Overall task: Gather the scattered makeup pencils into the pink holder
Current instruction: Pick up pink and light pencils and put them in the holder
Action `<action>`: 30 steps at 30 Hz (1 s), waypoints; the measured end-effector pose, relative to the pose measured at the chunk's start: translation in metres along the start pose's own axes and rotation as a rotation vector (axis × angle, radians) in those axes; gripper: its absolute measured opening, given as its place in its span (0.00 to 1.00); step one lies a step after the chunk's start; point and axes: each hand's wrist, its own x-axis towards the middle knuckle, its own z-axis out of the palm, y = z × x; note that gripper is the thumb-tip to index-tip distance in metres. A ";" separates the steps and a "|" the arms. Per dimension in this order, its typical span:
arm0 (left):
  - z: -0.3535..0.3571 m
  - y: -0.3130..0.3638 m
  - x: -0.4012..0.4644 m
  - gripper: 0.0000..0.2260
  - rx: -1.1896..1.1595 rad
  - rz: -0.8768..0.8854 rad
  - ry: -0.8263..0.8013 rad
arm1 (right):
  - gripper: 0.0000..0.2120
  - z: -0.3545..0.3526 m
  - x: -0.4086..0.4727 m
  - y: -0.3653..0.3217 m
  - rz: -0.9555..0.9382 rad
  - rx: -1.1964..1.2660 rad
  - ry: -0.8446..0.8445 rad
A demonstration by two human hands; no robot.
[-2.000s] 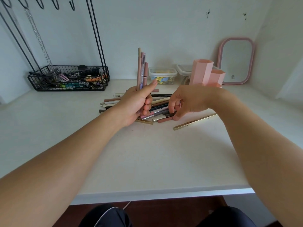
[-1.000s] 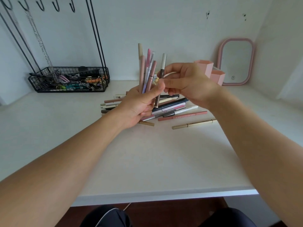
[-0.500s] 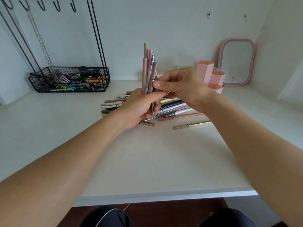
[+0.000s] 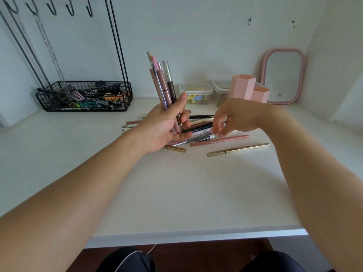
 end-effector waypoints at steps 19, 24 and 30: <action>0.002 -0.004 0.003 0.18 0.021 -0.045 0.028 | 0.04 -0.003 -0.004 -0.027 -0.124 0.690 0.303; 0.006 -0.004 0.002 0.19 0.042 -0.015 0.006 | 0.09 0.005 -0.002 -0.048 -0.258 1.135 0.286; 0.005 -0.008 0.003 0.15 0.116 0.028 -0.024 | 0.08 0.009 -0.001 -0.048 -0.276 1.207 0.290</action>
